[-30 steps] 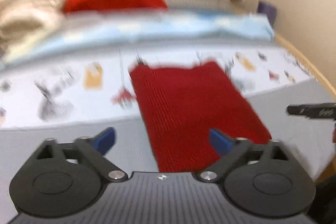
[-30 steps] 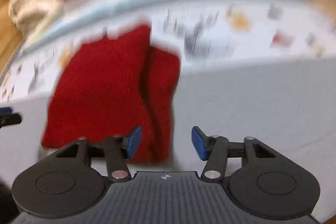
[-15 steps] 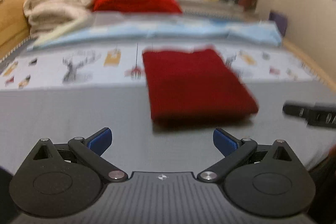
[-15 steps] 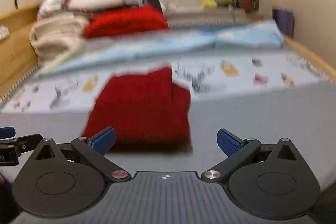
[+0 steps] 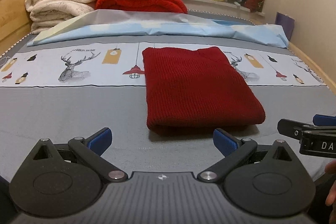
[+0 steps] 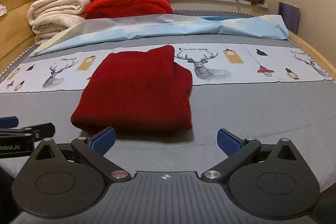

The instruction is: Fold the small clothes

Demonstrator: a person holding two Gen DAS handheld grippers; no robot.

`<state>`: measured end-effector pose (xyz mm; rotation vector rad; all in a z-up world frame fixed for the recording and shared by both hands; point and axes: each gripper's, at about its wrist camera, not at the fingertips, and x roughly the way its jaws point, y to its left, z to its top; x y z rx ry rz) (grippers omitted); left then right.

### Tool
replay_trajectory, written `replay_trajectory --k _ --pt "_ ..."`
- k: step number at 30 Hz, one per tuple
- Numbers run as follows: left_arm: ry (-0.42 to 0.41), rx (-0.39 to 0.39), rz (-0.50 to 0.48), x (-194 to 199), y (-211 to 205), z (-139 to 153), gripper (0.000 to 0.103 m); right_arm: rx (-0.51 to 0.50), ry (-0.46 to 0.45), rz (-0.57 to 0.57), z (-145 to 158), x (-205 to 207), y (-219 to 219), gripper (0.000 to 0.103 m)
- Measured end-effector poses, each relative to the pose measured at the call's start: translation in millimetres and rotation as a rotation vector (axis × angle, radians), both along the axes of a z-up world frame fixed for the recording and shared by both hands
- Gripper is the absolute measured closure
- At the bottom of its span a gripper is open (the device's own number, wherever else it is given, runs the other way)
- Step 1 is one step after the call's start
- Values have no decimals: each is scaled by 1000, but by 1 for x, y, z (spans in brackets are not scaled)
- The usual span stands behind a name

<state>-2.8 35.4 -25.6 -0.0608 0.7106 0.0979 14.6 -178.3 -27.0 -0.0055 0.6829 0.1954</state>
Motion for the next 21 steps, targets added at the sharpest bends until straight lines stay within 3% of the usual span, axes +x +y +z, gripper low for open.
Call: replay_trajectory --k 21 --pt "-12 -10 -9 4 -7 -2 1 -28 -21 42 -1 4 18 1"
